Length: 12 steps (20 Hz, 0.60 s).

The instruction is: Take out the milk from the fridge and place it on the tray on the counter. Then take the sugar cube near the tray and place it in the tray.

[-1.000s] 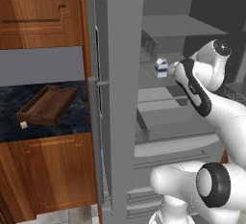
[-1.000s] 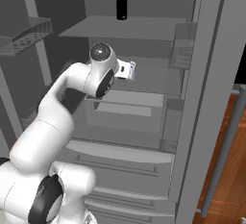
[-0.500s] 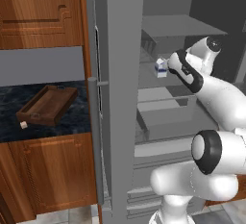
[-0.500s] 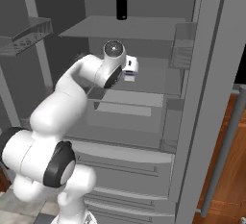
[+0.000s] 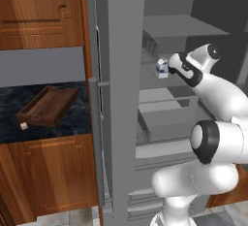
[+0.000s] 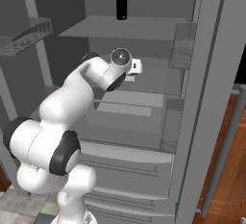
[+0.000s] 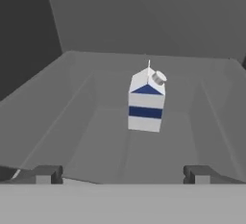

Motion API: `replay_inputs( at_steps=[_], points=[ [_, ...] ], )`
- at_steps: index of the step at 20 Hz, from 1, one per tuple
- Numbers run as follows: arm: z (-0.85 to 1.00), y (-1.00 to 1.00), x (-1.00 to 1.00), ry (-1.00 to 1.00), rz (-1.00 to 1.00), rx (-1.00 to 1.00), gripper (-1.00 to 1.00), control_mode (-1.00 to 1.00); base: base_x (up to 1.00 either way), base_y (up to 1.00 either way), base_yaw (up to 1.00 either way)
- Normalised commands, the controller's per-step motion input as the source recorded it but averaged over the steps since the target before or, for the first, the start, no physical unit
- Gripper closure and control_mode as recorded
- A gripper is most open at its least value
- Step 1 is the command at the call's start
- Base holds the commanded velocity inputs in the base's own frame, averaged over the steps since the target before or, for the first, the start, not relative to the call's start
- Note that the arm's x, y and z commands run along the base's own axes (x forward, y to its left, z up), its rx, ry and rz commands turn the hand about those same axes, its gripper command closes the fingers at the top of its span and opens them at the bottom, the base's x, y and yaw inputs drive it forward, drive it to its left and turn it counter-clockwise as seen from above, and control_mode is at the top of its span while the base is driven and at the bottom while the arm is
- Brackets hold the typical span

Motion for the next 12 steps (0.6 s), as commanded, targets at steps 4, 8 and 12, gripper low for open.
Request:
replay_inputs(
  at_steps=[4, 8, 12],
  points=[
    [-0.12, 0.0, 0.51, 0.0, 0.0, -0.01, -1.0, -1.0, 0.0, 0.0, 0.0],
    [-0.08, 0.0, 0.57, 0.0, 0.0, 0.0, -1.0, -1.0, 0.0, 0.0, 0.0],
    [-0.01, -0.01, 0.49, 0.0, 0.0, 0.0, -1.0, -1.0, 0.0, 0.0, 0.0]
  ],
)
